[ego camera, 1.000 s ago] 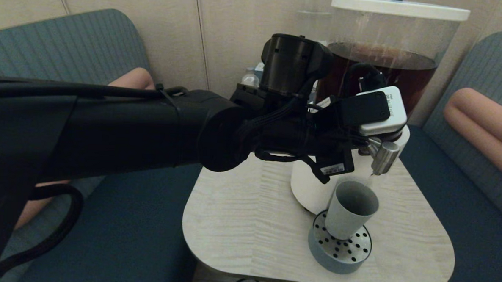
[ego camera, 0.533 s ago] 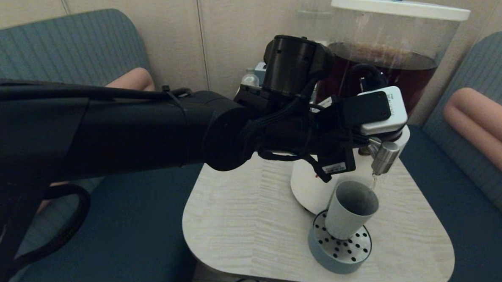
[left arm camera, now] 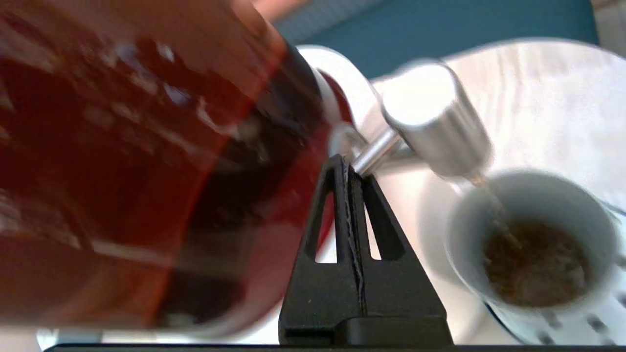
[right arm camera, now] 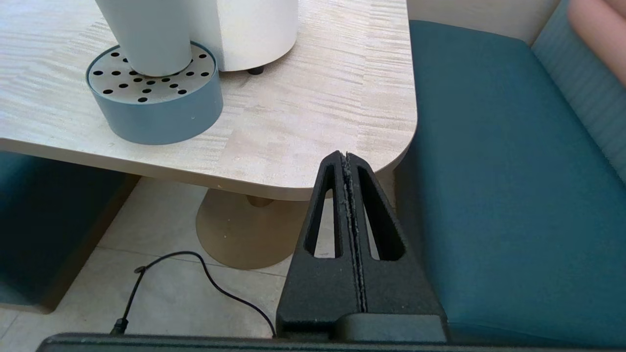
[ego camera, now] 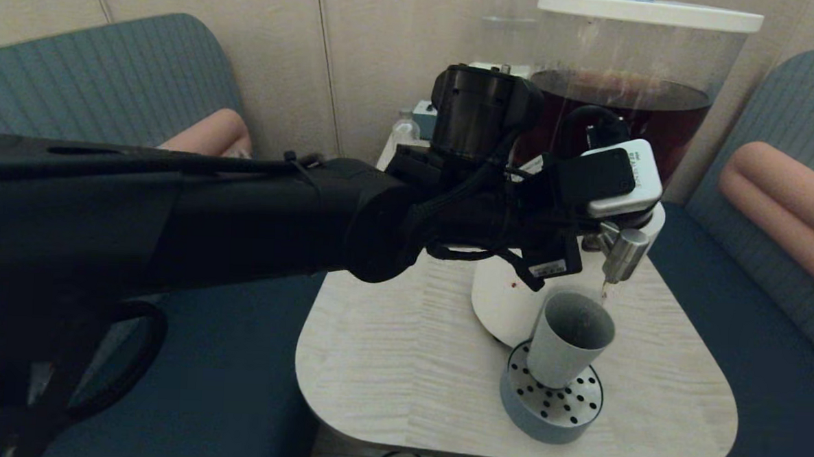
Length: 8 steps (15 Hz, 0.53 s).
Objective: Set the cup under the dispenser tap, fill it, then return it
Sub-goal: Turn off the faucet
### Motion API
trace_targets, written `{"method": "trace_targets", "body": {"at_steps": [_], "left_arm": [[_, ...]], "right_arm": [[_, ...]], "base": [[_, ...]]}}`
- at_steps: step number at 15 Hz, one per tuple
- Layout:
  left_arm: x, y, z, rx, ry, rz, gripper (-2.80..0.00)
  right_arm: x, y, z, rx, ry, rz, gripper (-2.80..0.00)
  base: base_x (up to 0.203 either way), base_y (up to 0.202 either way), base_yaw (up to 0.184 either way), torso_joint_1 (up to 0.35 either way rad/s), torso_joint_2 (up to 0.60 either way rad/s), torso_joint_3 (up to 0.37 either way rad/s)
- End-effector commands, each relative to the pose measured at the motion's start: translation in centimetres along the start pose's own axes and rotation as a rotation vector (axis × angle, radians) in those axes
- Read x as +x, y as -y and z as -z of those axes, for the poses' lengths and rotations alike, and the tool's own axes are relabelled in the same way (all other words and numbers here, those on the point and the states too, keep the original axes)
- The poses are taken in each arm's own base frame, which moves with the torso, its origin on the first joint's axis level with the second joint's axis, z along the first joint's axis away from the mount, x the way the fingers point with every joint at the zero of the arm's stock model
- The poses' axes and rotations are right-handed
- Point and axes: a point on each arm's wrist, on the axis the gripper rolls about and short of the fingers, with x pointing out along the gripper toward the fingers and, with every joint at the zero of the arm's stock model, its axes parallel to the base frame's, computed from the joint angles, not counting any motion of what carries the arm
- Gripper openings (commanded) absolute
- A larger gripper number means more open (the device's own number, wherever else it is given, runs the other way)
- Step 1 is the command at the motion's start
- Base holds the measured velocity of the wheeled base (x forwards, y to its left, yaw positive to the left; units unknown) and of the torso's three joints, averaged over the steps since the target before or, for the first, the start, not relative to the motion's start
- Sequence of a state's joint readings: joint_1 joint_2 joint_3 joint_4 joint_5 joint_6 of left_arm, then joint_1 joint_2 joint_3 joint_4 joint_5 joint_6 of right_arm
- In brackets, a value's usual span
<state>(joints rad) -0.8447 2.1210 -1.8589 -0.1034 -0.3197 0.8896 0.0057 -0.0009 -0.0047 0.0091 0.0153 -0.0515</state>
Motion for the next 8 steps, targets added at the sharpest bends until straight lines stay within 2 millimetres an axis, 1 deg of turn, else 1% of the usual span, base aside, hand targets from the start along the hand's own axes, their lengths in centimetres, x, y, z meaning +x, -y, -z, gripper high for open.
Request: {"method": "trace_targets", "body": {"at_steps": [1,8], "left_arm": [[0.43,-0.01,0.12,0.012,0.023,-0.014,-2.8],[0.2,-0.02,0.01,0.012,0.023,-0.014,-2.8]], "right_arm": [[-0.02,0.0,0.02,-0.001,0.001,0.0,-2.8],[-0.02,0.0,0.01,-0.001,0.002,0.0,-2.8]], "base": [[0.0,0.0,0.0,0.0,0.0,0.0],[0.0,0.0,0.0,0.0,0.0,0.0]]}}
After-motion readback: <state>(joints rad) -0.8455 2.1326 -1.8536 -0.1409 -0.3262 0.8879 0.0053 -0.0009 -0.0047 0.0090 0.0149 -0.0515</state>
